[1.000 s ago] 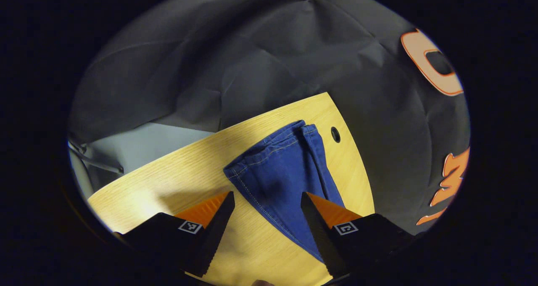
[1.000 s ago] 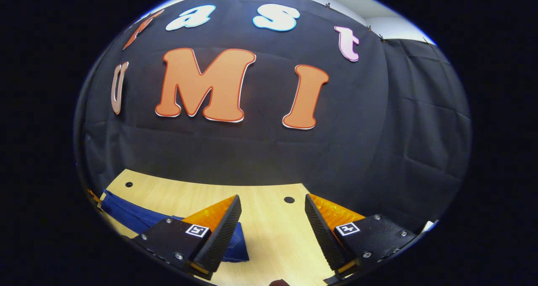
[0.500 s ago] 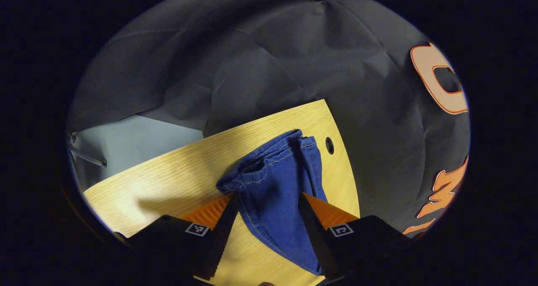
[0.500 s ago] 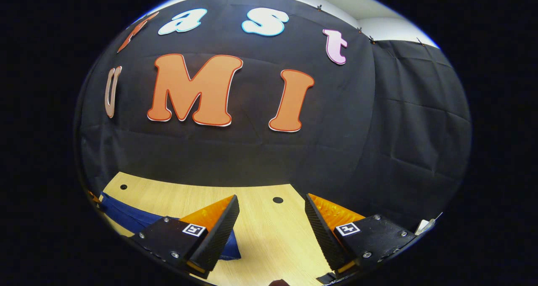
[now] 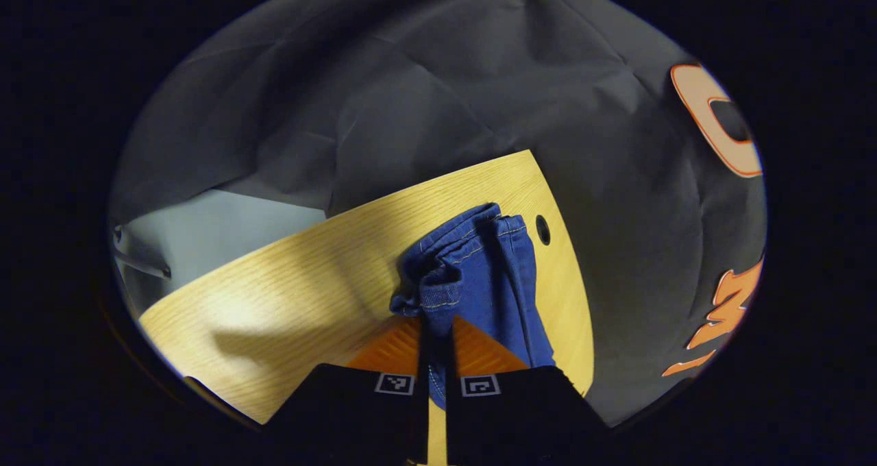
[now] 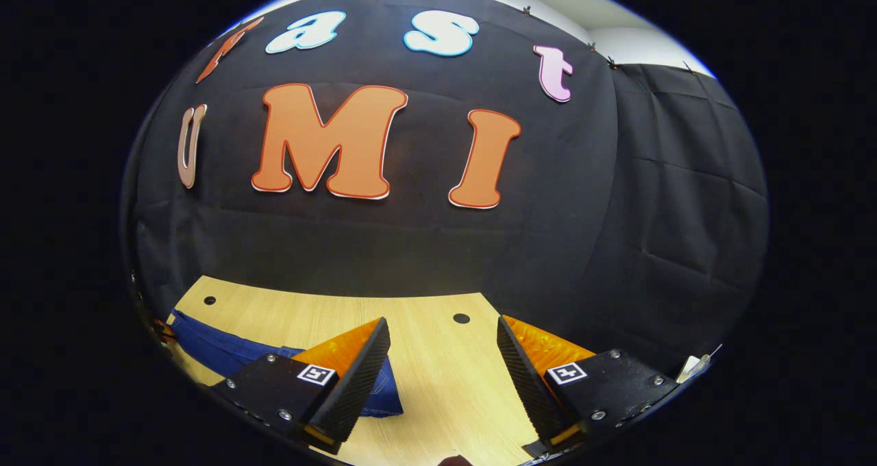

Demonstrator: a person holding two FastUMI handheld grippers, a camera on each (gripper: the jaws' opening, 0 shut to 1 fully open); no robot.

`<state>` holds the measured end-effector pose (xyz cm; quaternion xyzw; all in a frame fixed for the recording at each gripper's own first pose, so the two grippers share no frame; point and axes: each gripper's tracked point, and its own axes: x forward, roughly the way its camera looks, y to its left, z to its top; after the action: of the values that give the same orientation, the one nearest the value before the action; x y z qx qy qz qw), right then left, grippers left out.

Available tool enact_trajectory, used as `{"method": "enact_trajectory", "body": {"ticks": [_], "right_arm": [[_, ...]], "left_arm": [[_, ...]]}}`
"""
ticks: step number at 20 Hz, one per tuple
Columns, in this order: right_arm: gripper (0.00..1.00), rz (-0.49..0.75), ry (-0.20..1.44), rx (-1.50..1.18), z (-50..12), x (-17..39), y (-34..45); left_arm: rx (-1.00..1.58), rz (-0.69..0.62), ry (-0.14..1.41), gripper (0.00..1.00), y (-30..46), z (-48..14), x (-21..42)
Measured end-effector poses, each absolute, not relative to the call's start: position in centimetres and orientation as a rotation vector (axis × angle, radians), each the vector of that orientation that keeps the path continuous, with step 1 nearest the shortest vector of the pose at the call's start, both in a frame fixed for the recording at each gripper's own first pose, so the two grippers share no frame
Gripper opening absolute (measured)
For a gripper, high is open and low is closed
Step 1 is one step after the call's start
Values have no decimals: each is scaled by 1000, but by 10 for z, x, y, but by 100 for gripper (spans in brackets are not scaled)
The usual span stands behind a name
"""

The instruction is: Grasp the waist and the cuffs of the jeans and fold them to make the two legs overlap; first hold the waist and fold one-third of the jeans toward the cuffs, then hold the cuffs and fold the remaining one-third in the same direction to finish folding.

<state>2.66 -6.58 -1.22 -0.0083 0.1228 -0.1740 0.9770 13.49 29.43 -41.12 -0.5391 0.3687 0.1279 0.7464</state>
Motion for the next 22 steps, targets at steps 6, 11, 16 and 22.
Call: {"method": "enact_trajectory", "body": {"ticks": [6,11,16,22], "right_arm": [[96,-311,221,-15,-3,25,-55],[96,-253,205,5,-3,37,-48],[96,-194,205,24,-9,49,-45],[97,-150,198,76,-11,60,-52]], "left_arm": [[-1151,236,733,3,293,-364,133],[-1030,144,626,3,271,-283,141],[-918,41,554,3,230,-211,145],[-867,-27,520,3,192,-159,143]]}}
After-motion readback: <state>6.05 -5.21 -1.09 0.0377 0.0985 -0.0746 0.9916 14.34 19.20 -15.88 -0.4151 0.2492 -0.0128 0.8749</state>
